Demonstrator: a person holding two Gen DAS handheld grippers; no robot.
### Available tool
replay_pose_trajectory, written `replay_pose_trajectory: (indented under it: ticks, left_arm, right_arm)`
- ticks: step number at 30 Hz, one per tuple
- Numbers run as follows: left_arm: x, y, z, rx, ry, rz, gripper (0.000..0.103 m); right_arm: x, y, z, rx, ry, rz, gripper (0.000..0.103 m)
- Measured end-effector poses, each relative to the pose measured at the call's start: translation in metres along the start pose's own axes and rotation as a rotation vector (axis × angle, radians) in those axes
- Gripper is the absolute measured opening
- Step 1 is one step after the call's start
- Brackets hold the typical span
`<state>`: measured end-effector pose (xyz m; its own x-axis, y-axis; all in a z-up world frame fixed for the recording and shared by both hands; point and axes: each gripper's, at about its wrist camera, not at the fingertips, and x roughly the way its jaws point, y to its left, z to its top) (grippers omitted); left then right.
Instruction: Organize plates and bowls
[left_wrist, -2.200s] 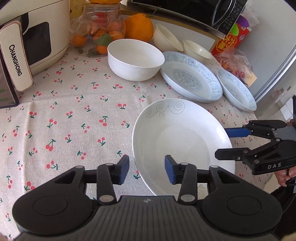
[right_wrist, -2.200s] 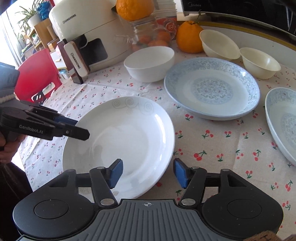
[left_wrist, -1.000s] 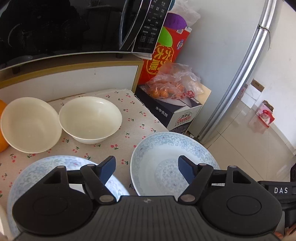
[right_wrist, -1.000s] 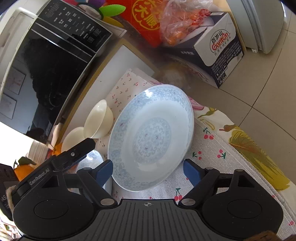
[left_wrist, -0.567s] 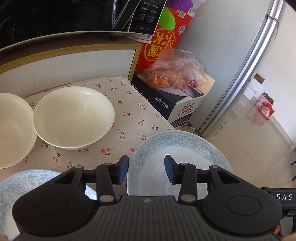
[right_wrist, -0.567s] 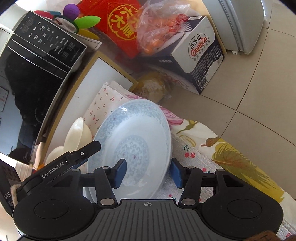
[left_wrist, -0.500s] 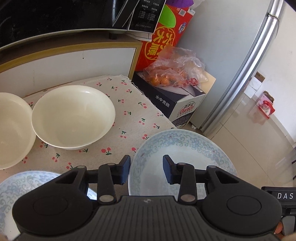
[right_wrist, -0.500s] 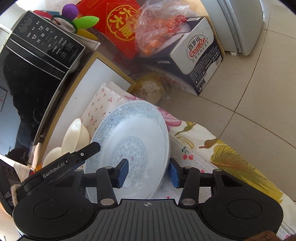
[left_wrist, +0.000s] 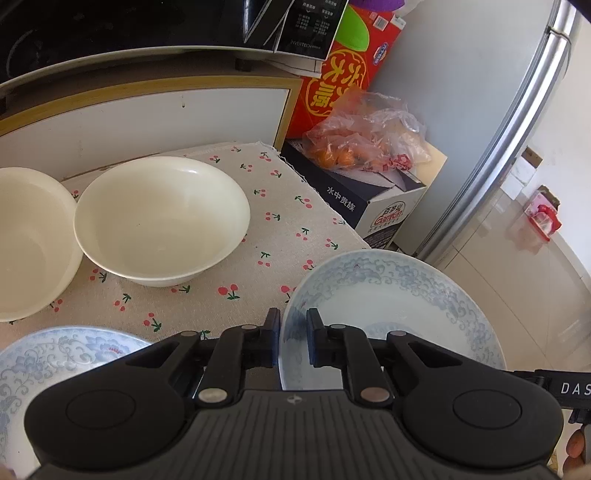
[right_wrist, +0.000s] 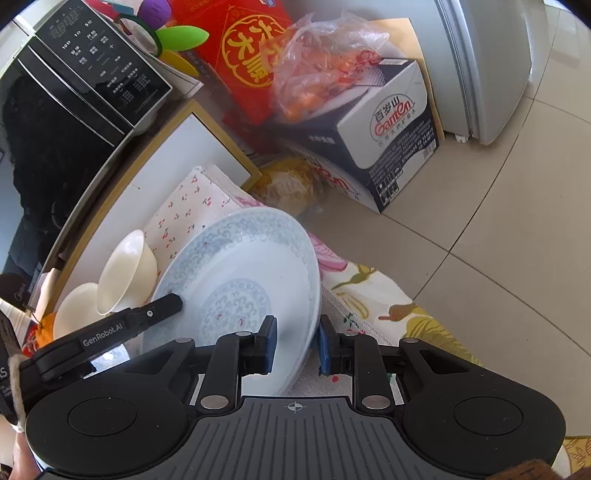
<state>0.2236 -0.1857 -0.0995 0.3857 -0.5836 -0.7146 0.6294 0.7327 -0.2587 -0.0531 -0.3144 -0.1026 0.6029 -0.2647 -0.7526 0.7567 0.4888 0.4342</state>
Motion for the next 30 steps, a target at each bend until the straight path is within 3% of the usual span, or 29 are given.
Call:
replay_pose_trajectory:
  ticks: [17,30]
  left_arm:
    - [-0.041,0.005,0.004,-0.046,-0.085,0.009,0.009]
    - [-0.087,0.039,-0.018,-0.156,-0.116,0.085,0.009]
  right_arm:
    - [-0.022,0.015,0.005,-0.054,-0.046,0.061,0.021]
    - [-0.028,0.058,-0.010,-0.170,-0.032,0.152,0.021]
